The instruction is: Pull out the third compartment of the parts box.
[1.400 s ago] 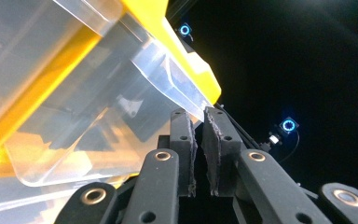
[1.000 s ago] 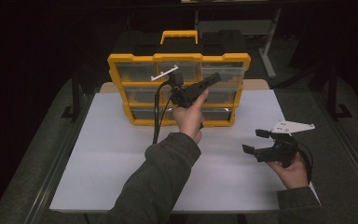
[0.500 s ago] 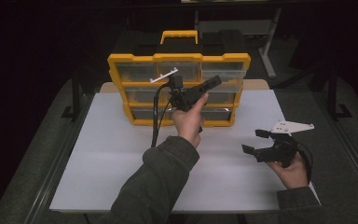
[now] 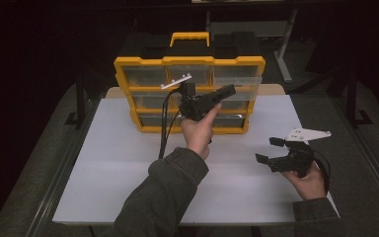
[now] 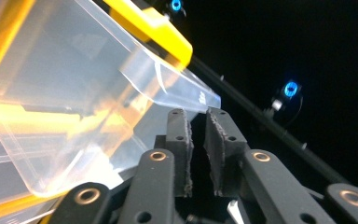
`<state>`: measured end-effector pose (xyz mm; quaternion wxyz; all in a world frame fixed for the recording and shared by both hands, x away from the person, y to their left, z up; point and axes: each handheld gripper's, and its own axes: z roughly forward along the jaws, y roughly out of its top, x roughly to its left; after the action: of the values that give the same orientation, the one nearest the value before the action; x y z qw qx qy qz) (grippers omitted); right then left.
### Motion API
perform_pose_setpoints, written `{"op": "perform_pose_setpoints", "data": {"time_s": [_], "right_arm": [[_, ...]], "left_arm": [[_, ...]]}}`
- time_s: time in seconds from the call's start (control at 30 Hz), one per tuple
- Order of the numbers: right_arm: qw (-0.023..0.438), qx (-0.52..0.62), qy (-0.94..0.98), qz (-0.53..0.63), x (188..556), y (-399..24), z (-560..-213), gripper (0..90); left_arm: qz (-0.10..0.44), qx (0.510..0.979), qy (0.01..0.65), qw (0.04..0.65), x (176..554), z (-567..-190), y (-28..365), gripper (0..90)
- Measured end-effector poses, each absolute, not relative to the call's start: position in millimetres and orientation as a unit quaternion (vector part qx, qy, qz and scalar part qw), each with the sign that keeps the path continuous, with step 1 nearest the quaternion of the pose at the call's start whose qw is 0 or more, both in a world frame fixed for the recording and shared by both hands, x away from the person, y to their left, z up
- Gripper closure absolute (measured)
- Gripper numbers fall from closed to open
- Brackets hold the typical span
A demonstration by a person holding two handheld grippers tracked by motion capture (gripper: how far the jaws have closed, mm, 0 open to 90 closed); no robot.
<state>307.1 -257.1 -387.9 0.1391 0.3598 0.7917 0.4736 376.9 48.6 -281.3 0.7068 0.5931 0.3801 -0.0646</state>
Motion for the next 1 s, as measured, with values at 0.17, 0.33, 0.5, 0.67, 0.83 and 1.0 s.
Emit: {"op": "perform_pose_setpoints", "data": {"time_s": [0.17,0.33,0.5,0.67,0.83,1.0], "right_arm": [[0.139,0.359,0.792,0.474,307.1,-257.3,-387.8,14.1],[0.137,0.360,0.792,0.474,307.7,-257.3,-388.4,14.1],[0.135,0.359,0.792,0.475,308.0,-257.4,-388.6,14.1],[0.133,0.356,0.794,0.475,308.1,-256.7,-388.8,14.1],[0.130,0.357,0.793,0.475,308.4,-256.5,-389.2,14.1],[0.129,0.357,0.794,0.475,308.3,-256.2,-389.3,14.1]], "left_arm": [[-0.030,0.661,0.337,0.670,373.1,-273.1,51.4,72.8],[0.005,0.720,0.281,0.635,369.5,-257.4,54.3,67.8],[0.043,0.781,0.202,0.589,365.2,-230.5,55.6,59.9],[0.064,0.815,0.147,0.557,367.8,-208.4,56.3,53.2],[0.072,0.839,0.108,0.529,371.9,-196.0,51.9,46.0],[0.089,0.864,0.069,0.491,379.0,-183.2,44.0,44.5]]}}
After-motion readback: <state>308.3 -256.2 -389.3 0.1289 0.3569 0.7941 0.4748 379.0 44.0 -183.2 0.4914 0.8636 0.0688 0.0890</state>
